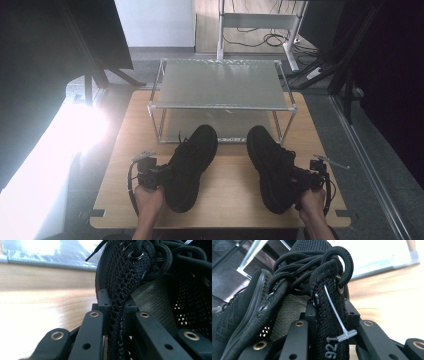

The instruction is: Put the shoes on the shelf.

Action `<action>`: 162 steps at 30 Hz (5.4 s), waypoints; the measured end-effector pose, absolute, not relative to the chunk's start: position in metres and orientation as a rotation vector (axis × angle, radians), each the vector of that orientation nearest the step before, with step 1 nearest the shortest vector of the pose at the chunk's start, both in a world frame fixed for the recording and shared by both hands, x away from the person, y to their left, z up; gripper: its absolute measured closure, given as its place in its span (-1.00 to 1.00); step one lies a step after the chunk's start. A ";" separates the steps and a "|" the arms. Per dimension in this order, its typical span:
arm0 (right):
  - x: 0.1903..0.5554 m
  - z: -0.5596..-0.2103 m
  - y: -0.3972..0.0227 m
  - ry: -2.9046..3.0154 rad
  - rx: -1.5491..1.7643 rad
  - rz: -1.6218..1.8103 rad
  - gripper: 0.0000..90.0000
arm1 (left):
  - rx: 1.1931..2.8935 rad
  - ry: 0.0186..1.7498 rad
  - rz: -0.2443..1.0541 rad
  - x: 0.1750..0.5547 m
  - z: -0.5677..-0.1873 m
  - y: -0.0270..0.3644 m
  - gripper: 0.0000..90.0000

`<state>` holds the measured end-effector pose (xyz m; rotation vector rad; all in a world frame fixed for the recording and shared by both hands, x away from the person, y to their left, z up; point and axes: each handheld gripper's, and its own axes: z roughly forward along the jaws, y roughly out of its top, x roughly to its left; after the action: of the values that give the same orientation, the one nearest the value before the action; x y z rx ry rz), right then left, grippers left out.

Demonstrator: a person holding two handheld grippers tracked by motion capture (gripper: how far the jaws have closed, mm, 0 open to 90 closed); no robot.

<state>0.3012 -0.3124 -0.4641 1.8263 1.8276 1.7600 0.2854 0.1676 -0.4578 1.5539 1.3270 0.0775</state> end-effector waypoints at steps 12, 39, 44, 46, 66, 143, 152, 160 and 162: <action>0.304 -0.446 -0.290 1.808 1.798 1.876 0.60 | 1.471 1.282 0.047 0.284 -0.443 0.160 0.82; 0.315 -0.390 -0.251 1.739 1.695 2.032 0.60 | 1.331 1.281 0.089 0.289 -0.405 0.149 0.81; 0.323 -0.379 -0.243 1.728 1.681 2.053 0.60 | 1.315 1.275 0.103 0.296 -0.395 0.146 0.81; 0.326 -0.375 -0.241 1.718 1.680 2.053 0.60 | 1.306 1.280 0.120 0.299 -0.391 0.146 0.81; 0.373 -0.349 -0.234 1.598 1.735 2.019 0.60 | 1.237 1.319 0.123 0.355 -0.361 0.139 0.81; 0.510 -0.316 -0.180 1.650 1.810 1.832 0.05 | 1.321 1.611 0.274 0.489 -0.312 0.102 0.07; 0.511 -0.318 -0.178 1.687 1.790 1.887 -0.15 | 1.332 1.544 0.240 0.488 -0.315 0.107 0.02; 0.510 -0.321 -0.183 1.679 1.790 1.946 -0.18 | 1.392 1.499 0.256 0.489 -0.313 0.107 -0.06; 0.510 -0.321 -0.186 1.696 1.793 1.961 -0.21 | 1.388 1.474 0.247 0.488 -0.314 0.108 -0.15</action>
<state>0.5098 -0.1864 -0.3214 1.7933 1.6957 1.9613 0.4880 0.1085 -0.3145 1.3883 1.4742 0.2471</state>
